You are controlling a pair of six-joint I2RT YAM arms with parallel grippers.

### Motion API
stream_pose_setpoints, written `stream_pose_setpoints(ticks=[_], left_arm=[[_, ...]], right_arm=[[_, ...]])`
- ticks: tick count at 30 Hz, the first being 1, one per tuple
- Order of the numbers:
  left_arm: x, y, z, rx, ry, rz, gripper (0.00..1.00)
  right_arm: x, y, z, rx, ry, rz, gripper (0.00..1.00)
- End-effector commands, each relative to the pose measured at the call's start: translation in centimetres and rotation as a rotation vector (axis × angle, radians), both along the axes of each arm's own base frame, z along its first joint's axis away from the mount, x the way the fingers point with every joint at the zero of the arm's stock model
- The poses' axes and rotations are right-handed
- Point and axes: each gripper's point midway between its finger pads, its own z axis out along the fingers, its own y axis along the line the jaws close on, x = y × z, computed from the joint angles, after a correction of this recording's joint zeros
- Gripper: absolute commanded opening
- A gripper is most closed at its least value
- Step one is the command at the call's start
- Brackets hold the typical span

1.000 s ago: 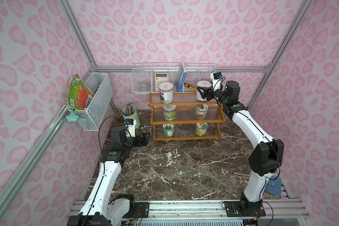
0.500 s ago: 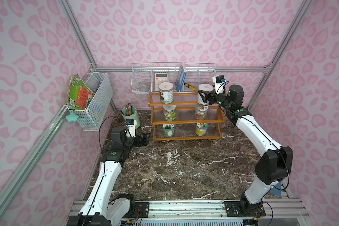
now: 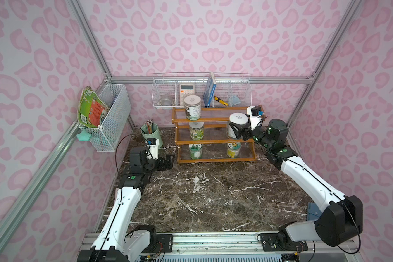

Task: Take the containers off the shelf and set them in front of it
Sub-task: 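Pick up a container from the shelf, then place the container at the center of the board.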

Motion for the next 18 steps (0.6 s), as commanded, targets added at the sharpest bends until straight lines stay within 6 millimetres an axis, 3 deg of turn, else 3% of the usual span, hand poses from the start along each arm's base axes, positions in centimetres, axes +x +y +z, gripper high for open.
stream_pose_setpoints(ticks=[1,5,9,18], left_arm=[[0.0,-0.1,0.3,0.002,-0.006,-0.007,0.95],[0.0,-0.3,0.2,0.001,-0.006,-0.013,0.95],[0.0,-0.5,0.1,-0.001,-0.003,-0.017,0.95],[-0.1,-0.8,0.0,0.000,0.001,-0.026,0.95]], right_arm=[[-1.6,-1.1,1.2,0.025,-0.086,-0.060,0.67],[-4.5,-2.1,-0.6,0.048,-0.082,-0.086,0.66],[-6.5,-2.5,-3.7,0.069,-0.057,-0.099,0.66],[-8.2,-4.7,-11.4,0.091,-0.006,-0.198,0.65]])
